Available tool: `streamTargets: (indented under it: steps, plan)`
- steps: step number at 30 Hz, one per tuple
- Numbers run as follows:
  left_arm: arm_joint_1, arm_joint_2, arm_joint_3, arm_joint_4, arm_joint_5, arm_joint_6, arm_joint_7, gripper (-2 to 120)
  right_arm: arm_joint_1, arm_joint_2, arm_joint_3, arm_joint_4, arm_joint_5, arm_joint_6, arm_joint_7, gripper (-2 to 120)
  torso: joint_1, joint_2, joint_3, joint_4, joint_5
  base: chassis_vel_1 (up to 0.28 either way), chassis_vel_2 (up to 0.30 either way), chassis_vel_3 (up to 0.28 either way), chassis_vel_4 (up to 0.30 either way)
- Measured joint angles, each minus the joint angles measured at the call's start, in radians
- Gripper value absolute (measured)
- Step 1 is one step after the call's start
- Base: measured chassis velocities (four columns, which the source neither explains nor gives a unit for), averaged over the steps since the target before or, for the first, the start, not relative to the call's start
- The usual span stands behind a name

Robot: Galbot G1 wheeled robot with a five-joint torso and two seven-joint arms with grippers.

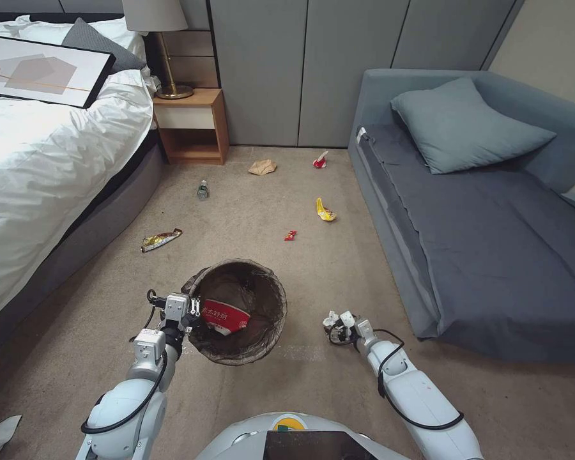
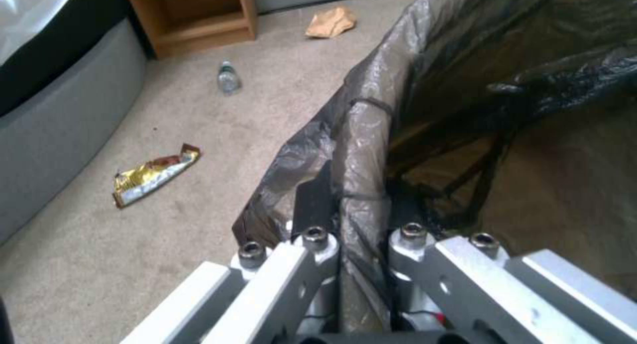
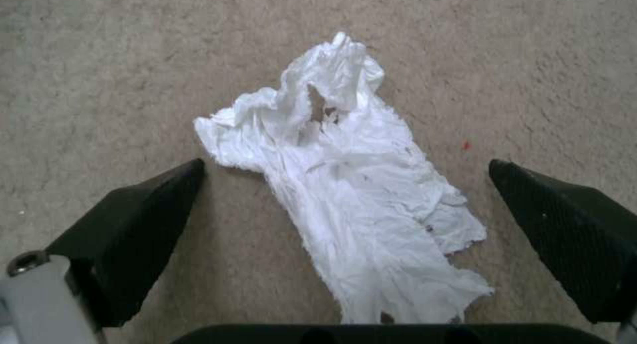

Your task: Pick up the trash bin, then pick up the garbage from the floor and place it into the trash bin.

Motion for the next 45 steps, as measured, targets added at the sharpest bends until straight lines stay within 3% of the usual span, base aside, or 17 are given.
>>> streamTargets:
  steps: [10, 13, 22, 45]
  plan:
    - [-0.006, -0.001, -0.001, 0.007, -0.002, 0.000, 0.000, 3, -0.007, 0.001, 0.004, -0.005, -0.002, 0.001, -0.020, 95, 0.000, 0.000, 0.000, 0.0003, 0.0004, 0.000, 0.000, 0.000, 0.000]
    - [-0.008, -0.001, 0.001, 0.008, -0.002, 0.000, 0.000, 3, -0.019, 0.002, 0.008, 0.008, -0.001, 0.001, -0.026, 82, 0.000, 0.000, 0.000, 0.0001, 0.0005, 0.000, 0.000, 0.000, 0.000]
    - [-0.010, -0.001, 0.005, 0.010, -0.001, -0.002, 0.000, 3, -0.036, 0.003, 0.013, 0.021, -0.003, 0.002, -0.027, 69, 0.000, 0.000, 0.000, 0.0002, 0.0006, 0.000, 0.000, 0.000, 0.000]
    - [-0.024, -0.001, 0.015, 0.017, 0.002, -0.004, -0.002, 3, -0.045, 0.007, 0.020, 0.021, -0.010, 0.019, -0.028, 18, 0.000, 0.000, 0.000, 0.0009, 0.0015, 0.000, 0.000, 0.000, 0.000]
